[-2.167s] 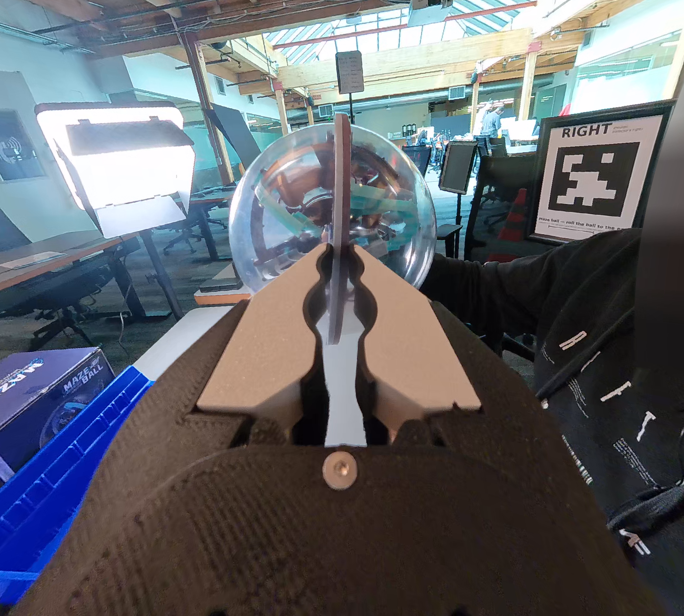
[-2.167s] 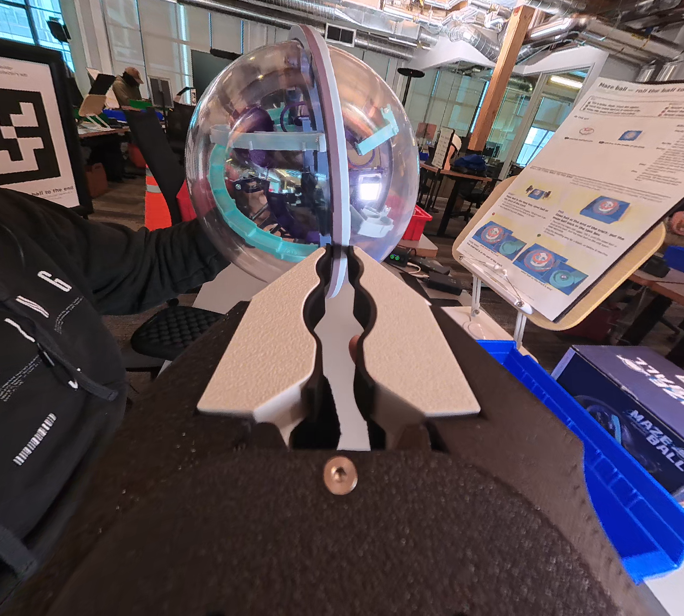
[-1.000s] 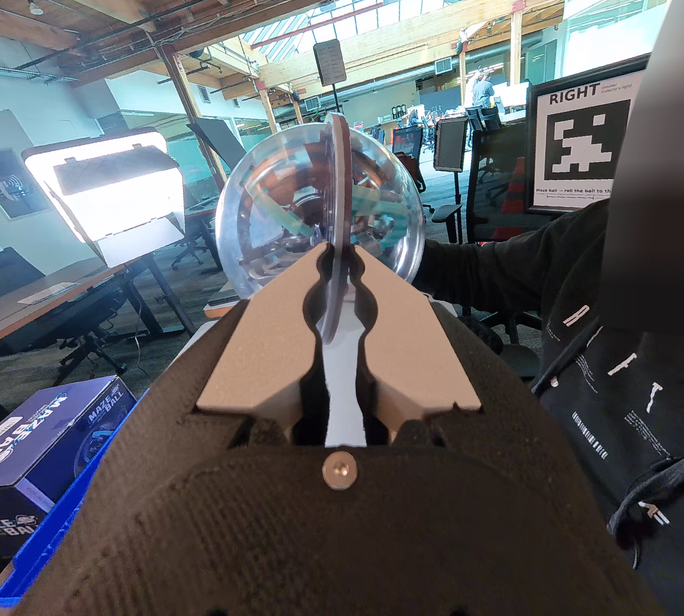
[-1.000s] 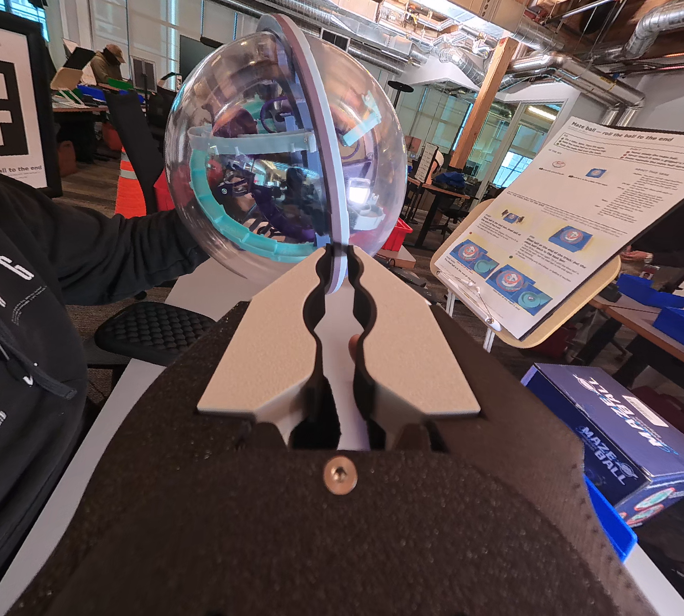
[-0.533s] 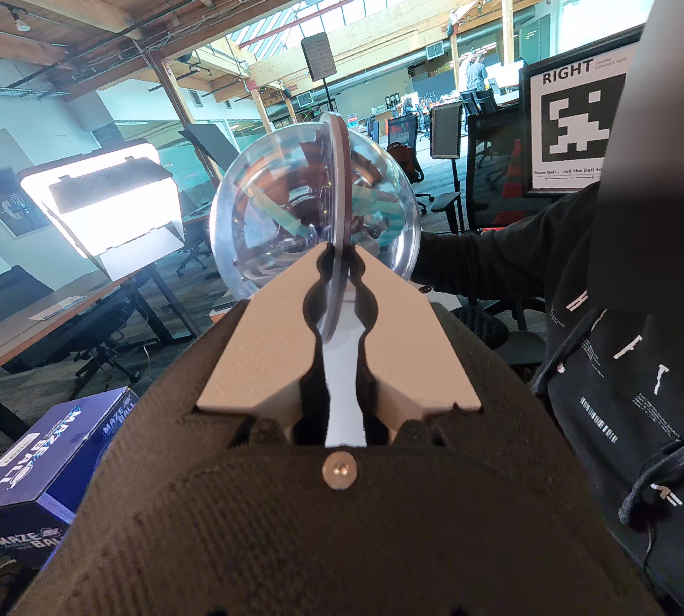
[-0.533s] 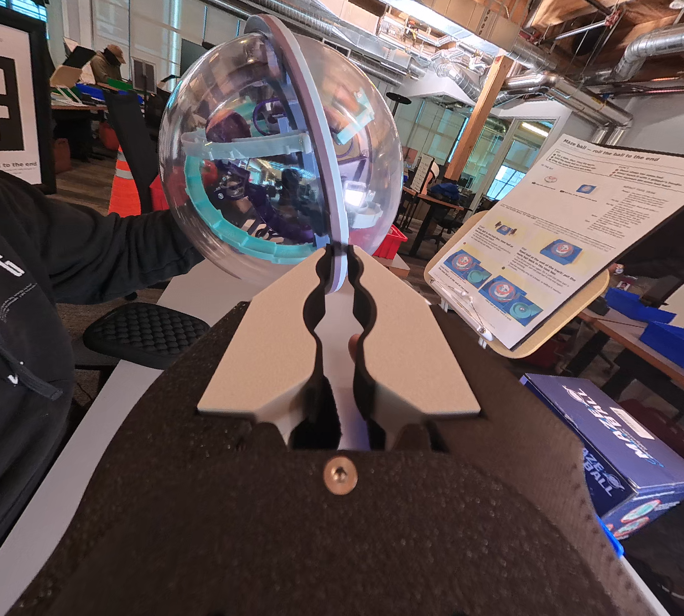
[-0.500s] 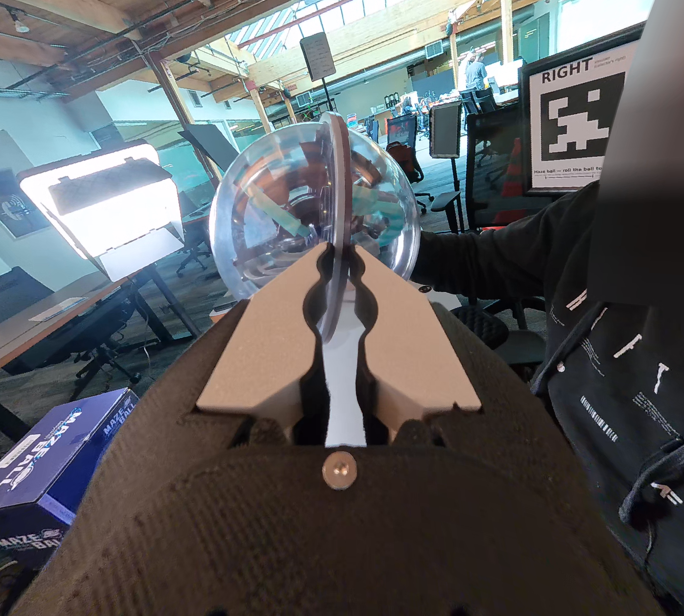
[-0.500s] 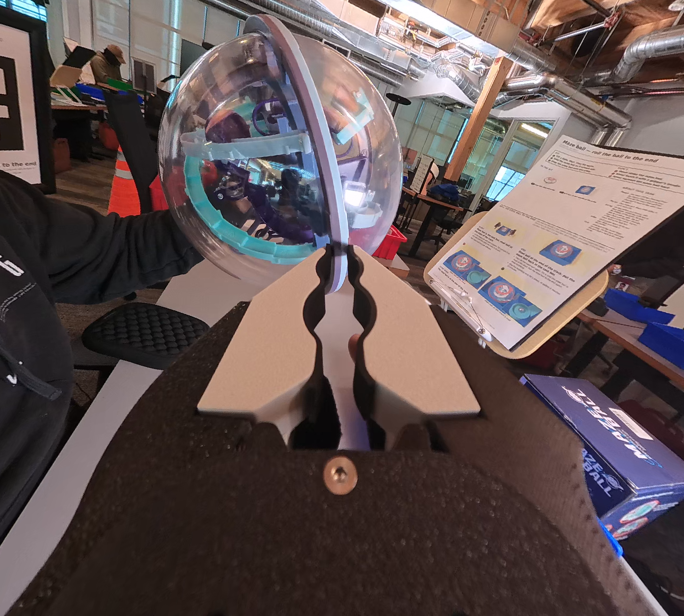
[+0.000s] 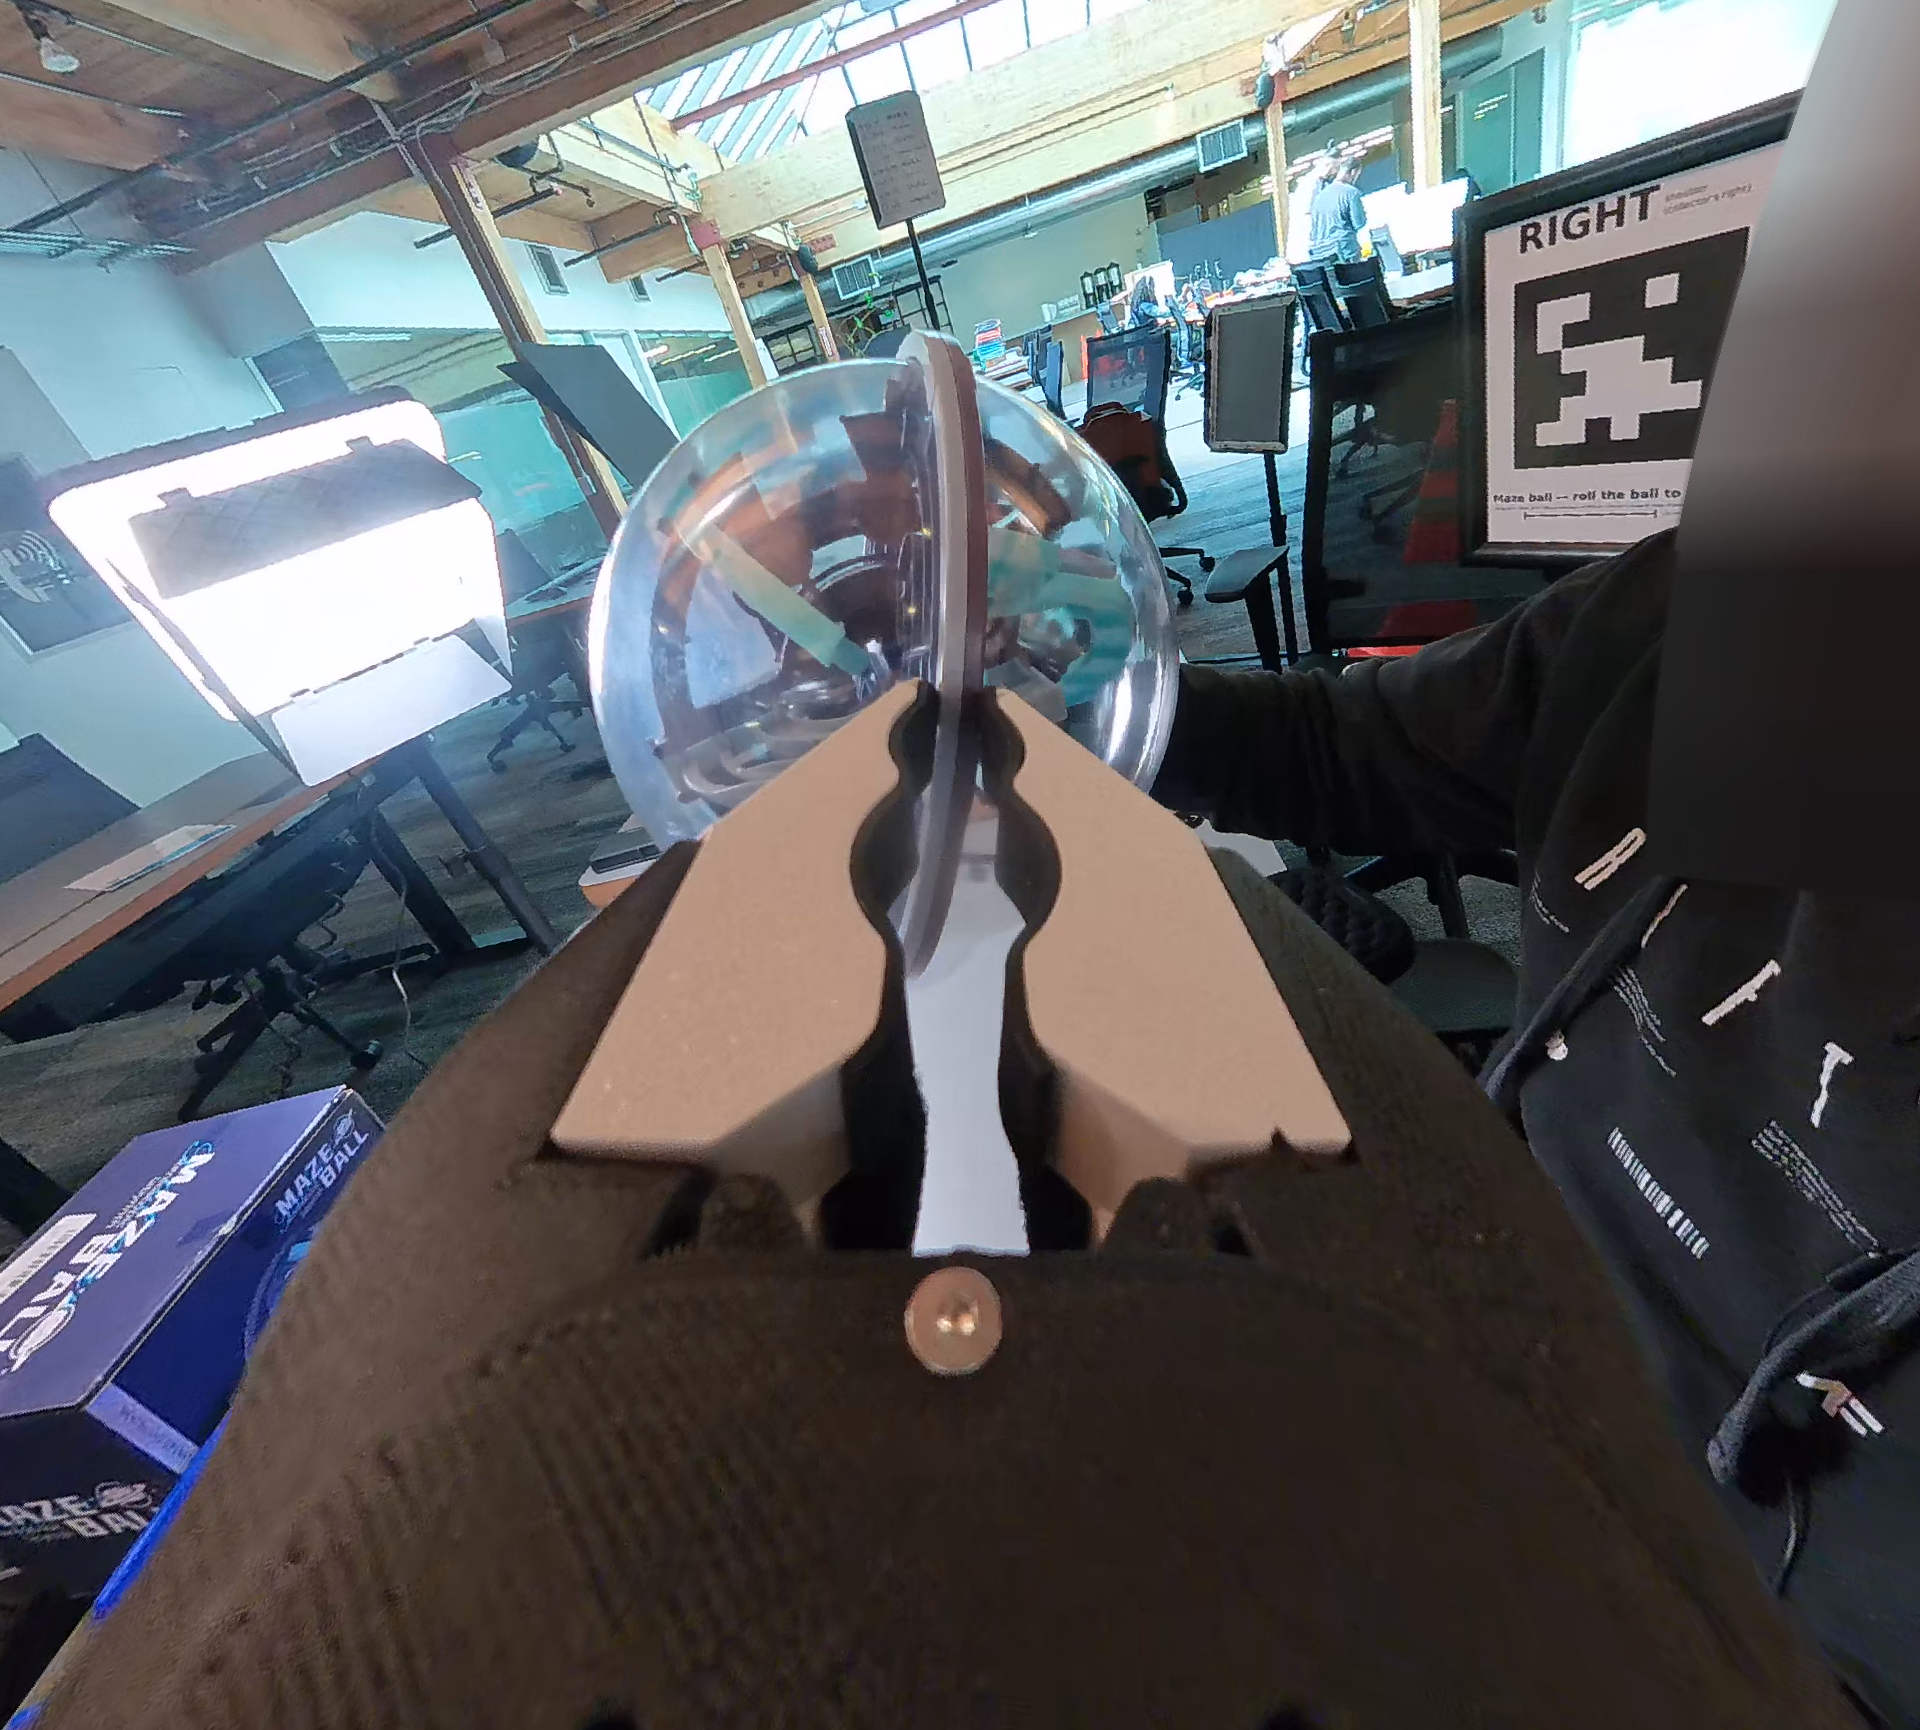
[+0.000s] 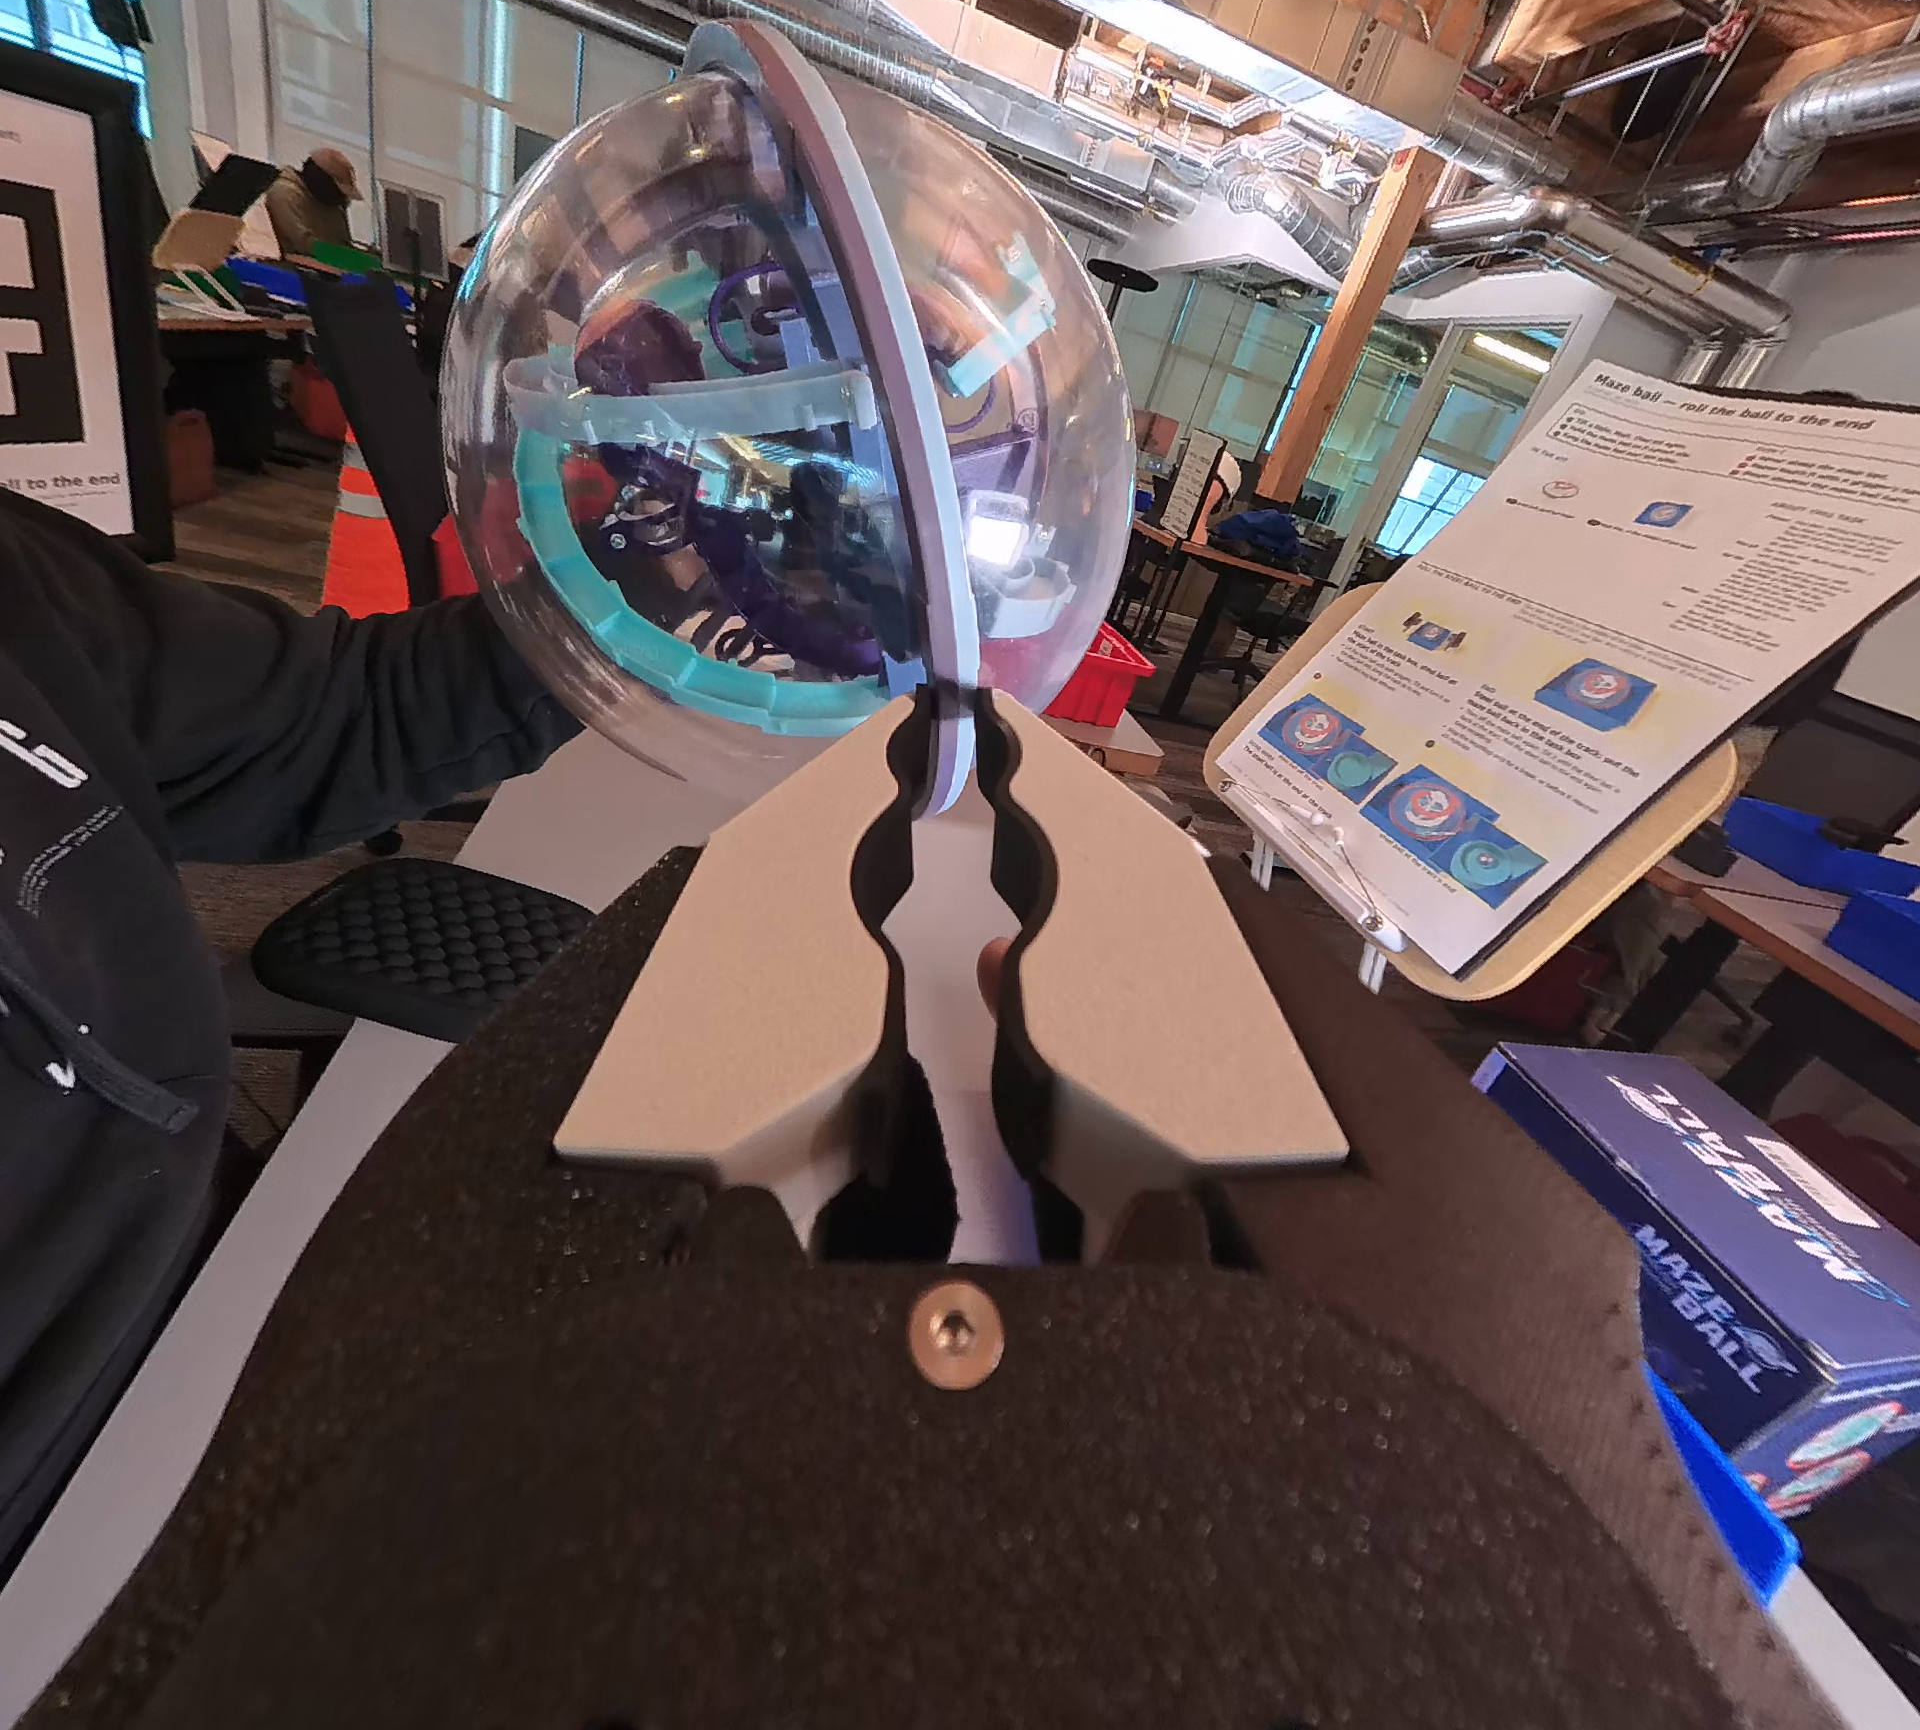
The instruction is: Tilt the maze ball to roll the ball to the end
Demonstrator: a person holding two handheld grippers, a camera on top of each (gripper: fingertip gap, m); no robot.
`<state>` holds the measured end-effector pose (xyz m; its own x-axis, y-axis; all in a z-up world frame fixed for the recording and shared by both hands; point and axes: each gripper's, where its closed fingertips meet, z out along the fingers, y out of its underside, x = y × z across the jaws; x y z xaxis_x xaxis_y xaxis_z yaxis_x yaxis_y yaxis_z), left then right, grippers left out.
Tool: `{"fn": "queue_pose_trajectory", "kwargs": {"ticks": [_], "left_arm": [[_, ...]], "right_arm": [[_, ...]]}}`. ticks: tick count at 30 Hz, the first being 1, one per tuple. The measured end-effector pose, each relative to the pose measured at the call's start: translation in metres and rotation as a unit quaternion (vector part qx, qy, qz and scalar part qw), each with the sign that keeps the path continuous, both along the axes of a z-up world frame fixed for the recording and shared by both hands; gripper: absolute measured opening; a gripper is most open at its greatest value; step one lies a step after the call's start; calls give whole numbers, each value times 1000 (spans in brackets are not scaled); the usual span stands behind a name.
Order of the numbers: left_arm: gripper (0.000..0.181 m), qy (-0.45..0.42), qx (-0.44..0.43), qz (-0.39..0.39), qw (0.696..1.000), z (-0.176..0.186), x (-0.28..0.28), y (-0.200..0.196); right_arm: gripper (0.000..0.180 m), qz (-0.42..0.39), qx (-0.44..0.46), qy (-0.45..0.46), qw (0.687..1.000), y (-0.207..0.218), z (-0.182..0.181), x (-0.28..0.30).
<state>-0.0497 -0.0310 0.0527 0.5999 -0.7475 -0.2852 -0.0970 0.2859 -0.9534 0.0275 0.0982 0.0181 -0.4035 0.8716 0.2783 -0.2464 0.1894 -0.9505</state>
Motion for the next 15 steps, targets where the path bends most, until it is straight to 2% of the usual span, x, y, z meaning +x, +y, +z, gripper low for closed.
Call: {"fn": "queue_pose_trajectory", "kwargs": {"ticks": [15], "left_arm": [[7, -7, -11, 1, 1000, 3, -2, -1]], "right_arm": [[6, 7, -10, -15, 1000, -3, -10, -5]]}}
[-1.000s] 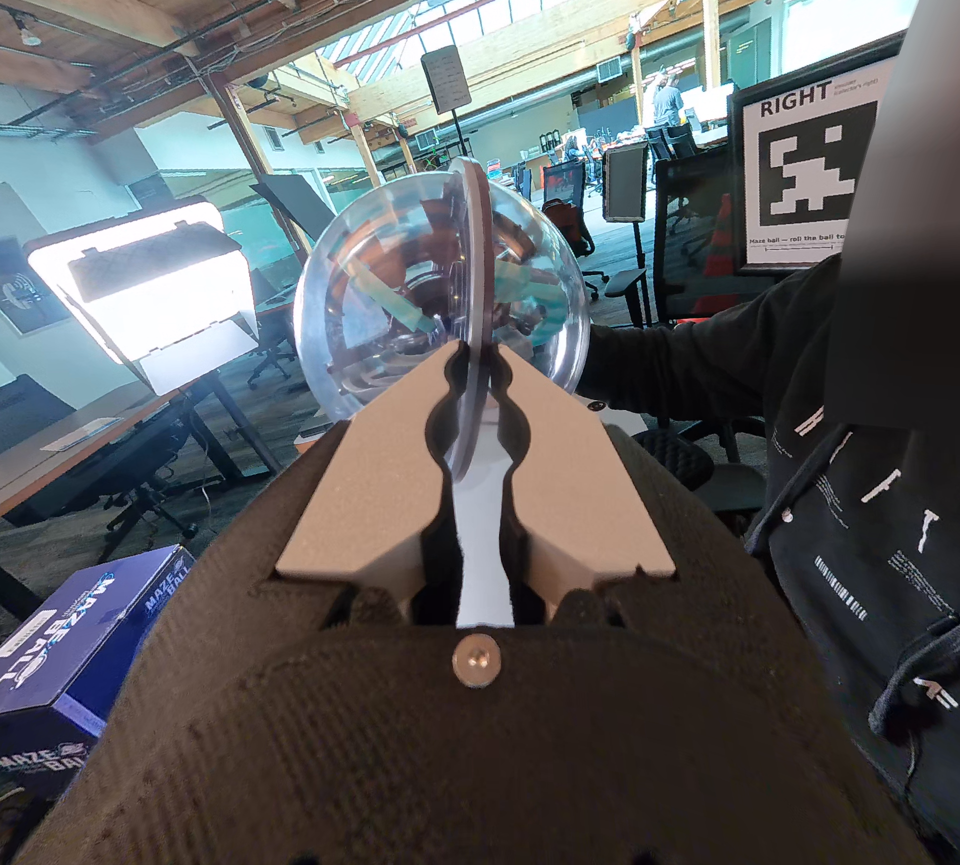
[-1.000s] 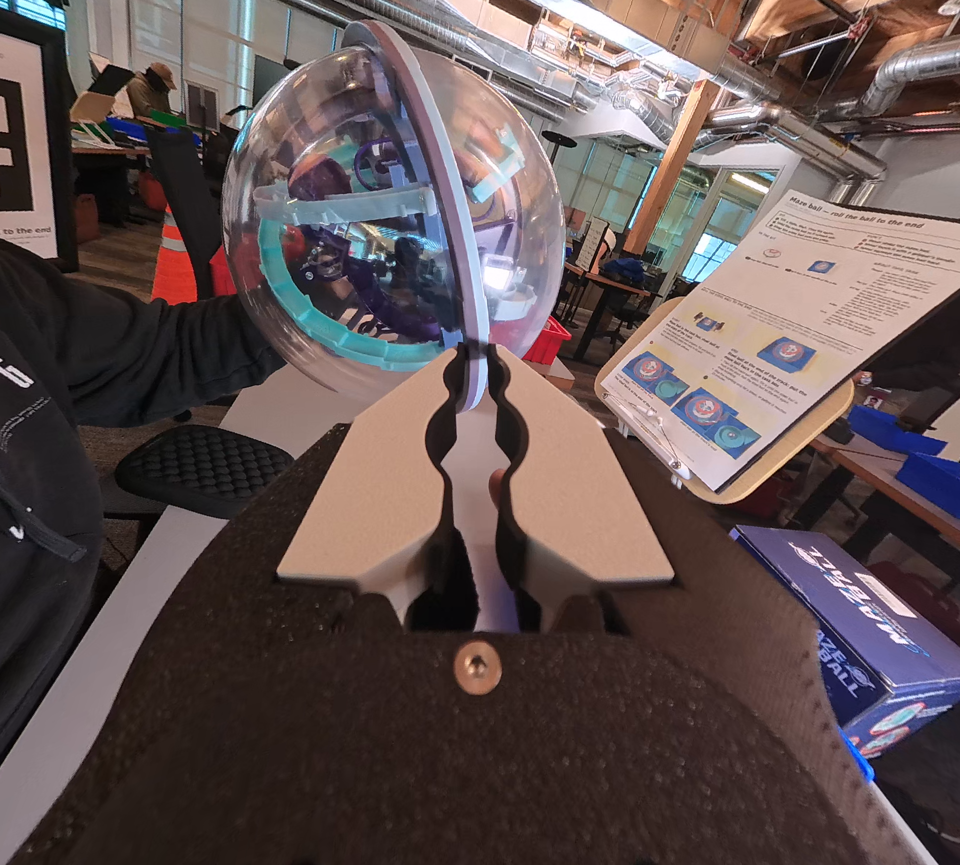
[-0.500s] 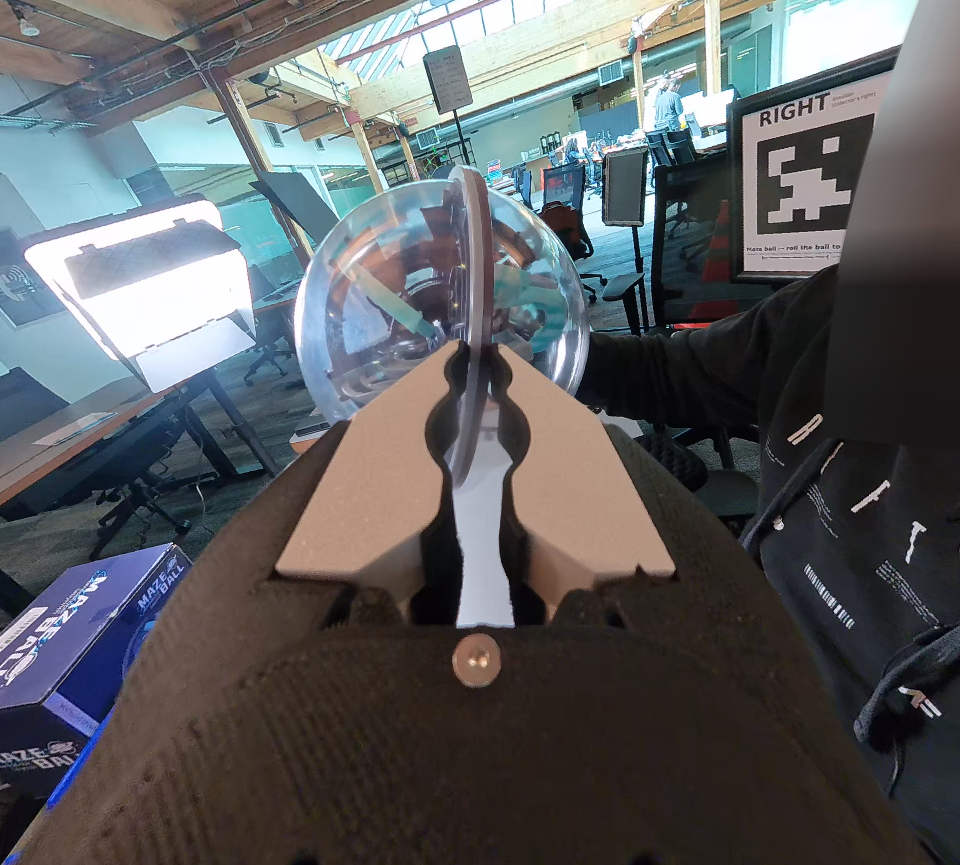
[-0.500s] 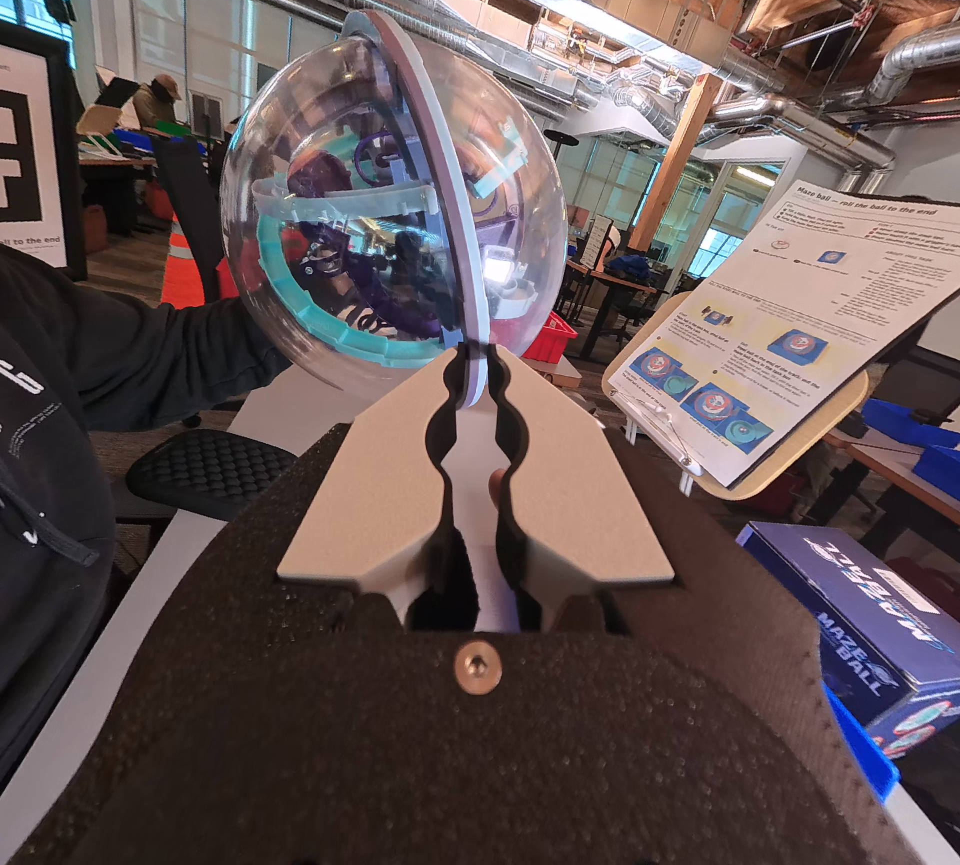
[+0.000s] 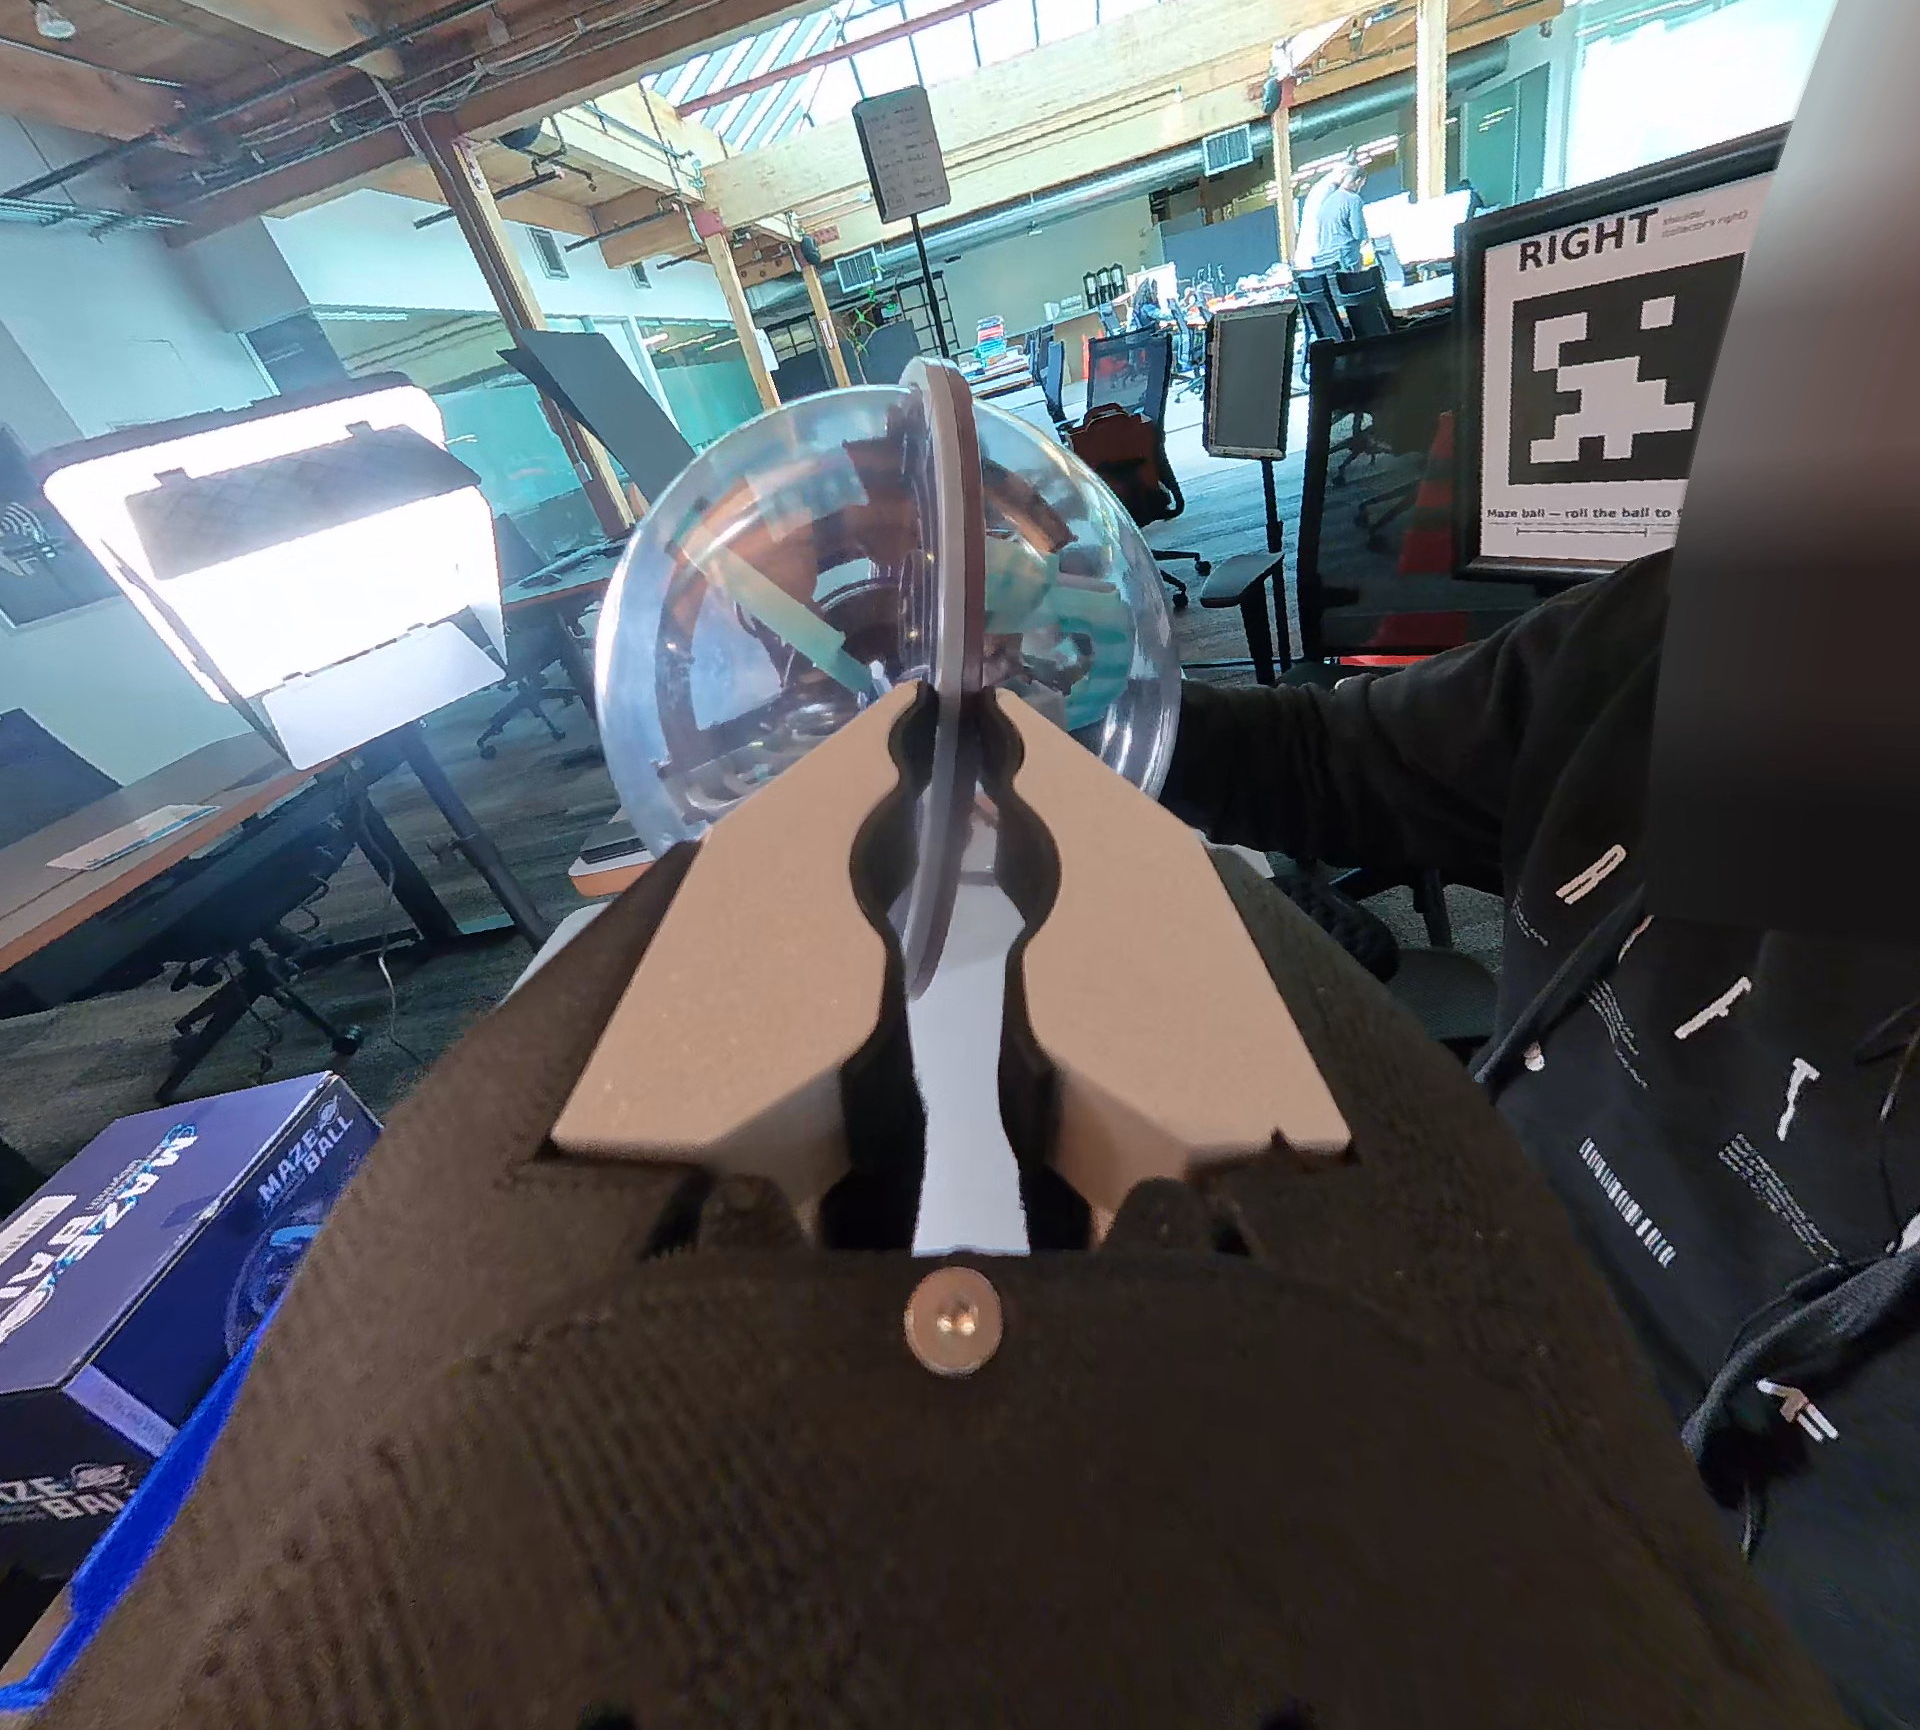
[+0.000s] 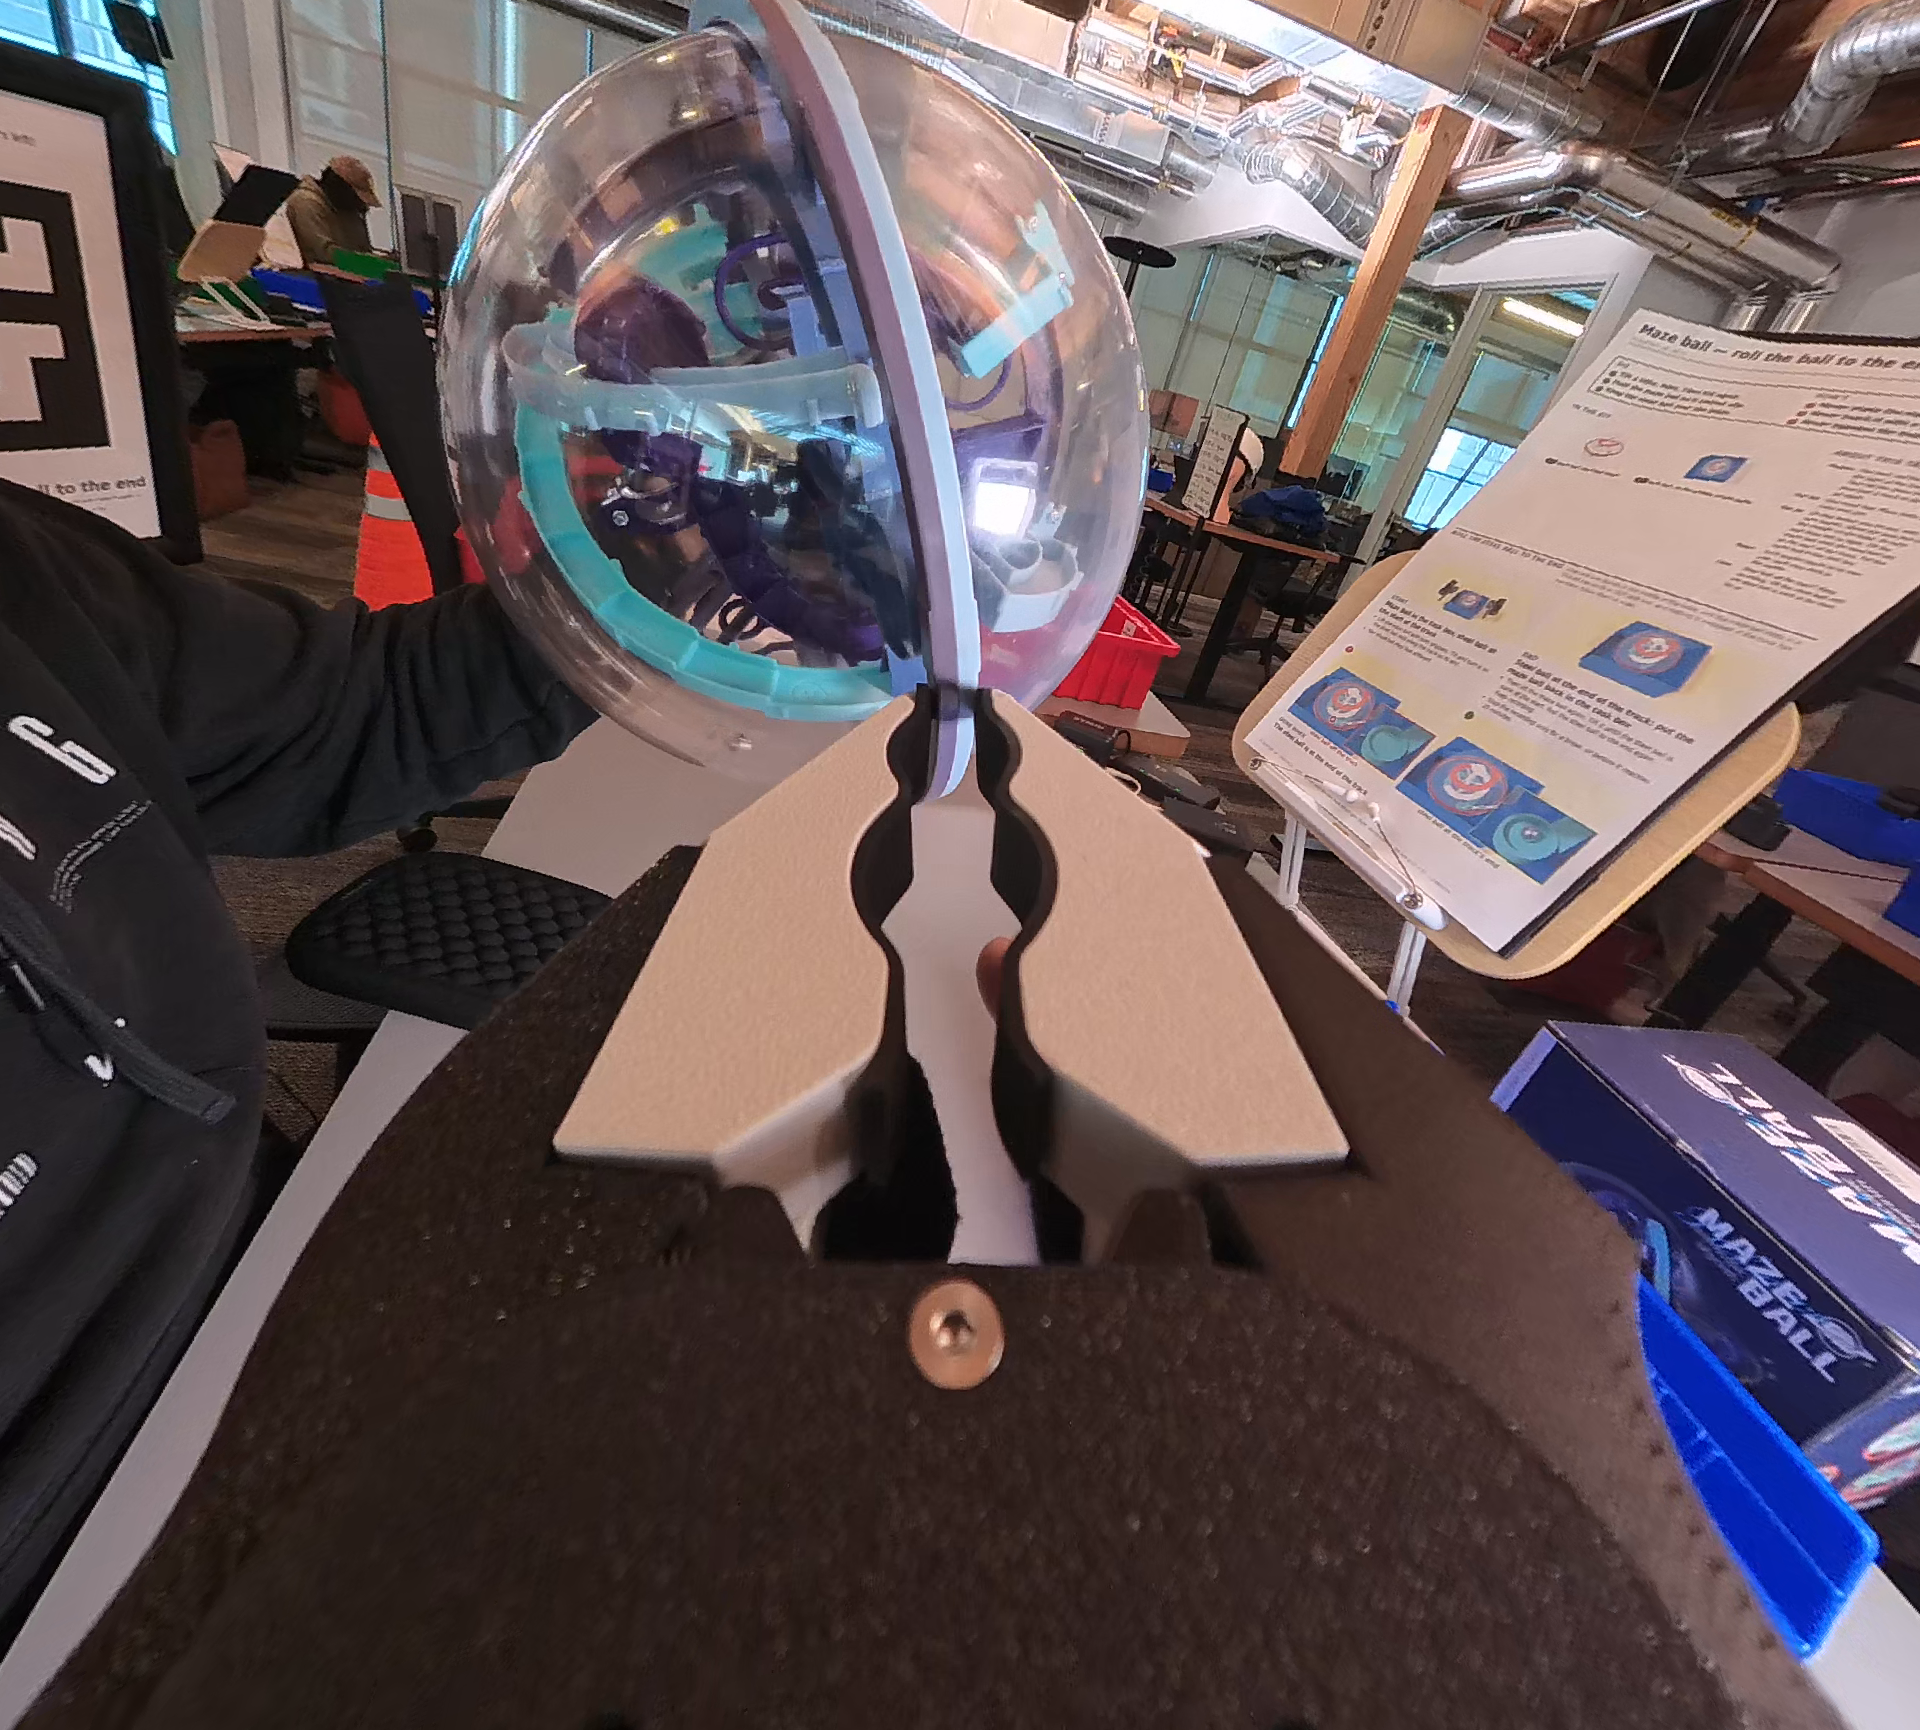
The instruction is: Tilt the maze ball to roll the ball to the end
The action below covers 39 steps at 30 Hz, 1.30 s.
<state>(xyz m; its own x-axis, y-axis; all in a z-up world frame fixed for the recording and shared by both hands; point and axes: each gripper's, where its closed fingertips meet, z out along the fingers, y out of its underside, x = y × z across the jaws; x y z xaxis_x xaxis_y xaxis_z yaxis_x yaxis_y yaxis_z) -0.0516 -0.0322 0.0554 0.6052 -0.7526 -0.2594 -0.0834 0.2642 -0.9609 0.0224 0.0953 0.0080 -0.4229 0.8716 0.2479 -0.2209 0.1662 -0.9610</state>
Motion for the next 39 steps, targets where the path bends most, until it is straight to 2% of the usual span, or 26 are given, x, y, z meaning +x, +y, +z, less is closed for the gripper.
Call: {"fn": "queue_pose_trajectory", "kwargs": {"ticks": [27, 39], "left_arm": [[7, -82, -88, 6, 993, -13, -14, 8], [7, -156, -170, 18, 973, -43, -33, 25]], "right_arm": [[6, 19, -40, -45, 998, -5, -23, -2], [6, 34, -99, -116, 988, -7, -68, -9]]}}
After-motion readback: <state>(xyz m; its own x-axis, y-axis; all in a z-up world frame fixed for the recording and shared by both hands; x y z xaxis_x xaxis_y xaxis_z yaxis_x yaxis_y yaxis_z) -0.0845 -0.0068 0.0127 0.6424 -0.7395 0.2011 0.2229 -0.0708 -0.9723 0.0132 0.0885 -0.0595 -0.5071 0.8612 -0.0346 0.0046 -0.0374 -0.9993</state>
